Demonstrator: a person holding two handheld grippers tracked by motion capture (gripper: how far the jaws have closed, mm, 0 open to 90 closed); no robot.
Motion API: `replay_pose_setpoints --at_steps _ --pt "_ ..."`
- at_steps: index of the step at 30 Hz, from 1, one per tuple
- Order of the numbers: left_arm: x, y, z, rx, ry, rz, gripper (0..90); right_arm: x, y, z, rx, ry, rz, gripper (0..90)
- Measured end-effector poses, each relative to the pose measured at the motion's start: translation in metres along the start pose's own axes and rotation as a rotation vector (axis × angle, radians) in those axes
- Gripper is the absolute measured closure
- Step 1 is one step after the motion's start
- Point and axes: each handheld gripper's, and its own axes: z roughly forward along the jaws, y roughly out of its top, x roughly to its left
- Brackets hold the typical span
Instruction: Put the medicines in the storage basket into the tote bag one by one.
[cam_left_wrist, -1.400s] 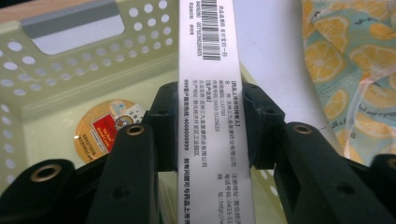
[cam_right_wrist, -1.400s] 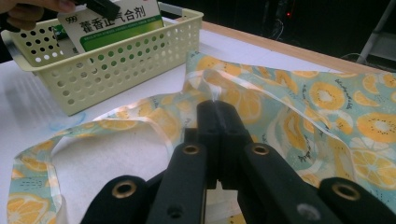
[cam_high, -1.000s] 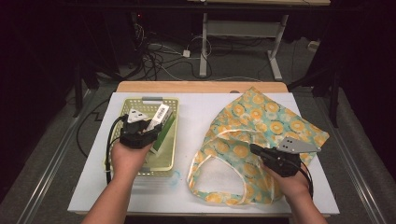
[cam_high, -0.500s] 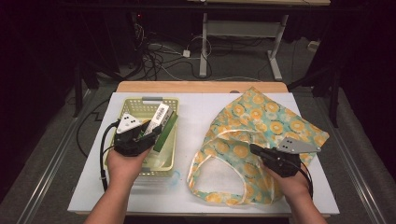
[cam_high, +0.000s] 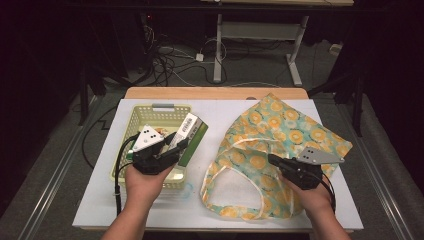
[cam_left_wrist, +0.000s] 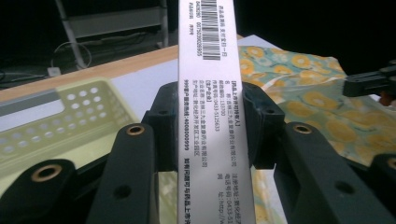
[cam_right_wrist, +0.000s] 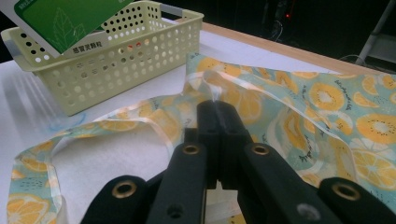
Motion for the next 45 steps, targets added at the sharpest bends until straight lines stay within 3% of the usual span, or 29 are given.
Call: replay_pose_setpoints --at_steps 24,33,45 --pt "-0.054 -0.013 0.035 0.043 -0.152 0.058 60.4 0.0 0.003 0.0 -0.016 -0.001 -0.003 90.0" --pt "-0.061 -0.023 0.04 0.064 -0.173 0.067 60.4 0.006 0.007 -0.001 -0.038 0.007 -0.001 90.0" --pt "-0.066 -0.029 0.033 0.069 -0.191 0.084 60.3 0.019 0.029 0.013 -0.051 0.029 -0.029 90.0"
